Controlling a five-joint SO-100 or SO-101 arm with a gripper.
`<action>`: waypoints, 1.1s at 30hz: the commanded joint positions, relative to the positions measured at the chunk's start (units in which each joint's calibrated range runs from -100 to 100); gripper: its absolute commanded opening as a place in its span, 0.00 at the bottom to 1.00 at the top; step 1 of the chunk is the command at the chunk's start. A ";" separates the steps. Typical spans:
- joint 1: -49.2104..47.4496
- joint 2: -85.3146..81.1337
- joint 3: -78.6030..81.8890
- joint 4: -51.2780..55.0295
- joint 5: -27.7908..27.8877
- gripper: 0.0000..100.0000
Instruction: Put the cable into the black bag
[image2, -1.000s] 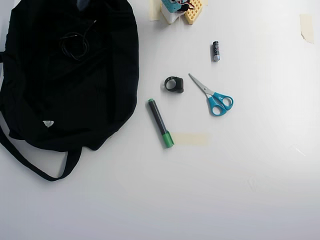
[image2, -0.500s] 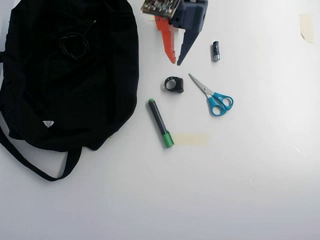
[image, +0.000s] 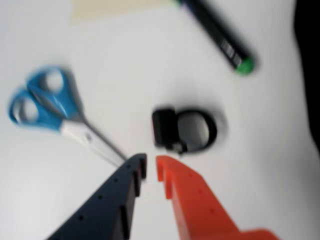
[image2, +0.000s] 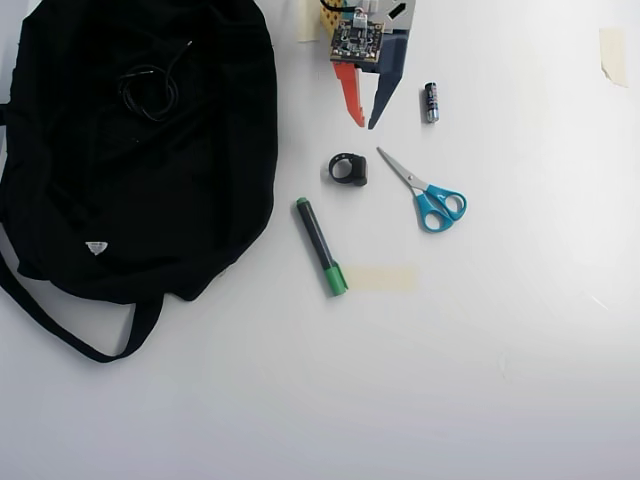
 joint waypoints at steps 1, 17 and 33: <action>-0.59 -12.55 10.78 -1.33 0.45 0.02; -3.21 -35.70 34.41 5.13 0.92 0.02; -2.91 -35.70 34.50 15.63 3.91 0.02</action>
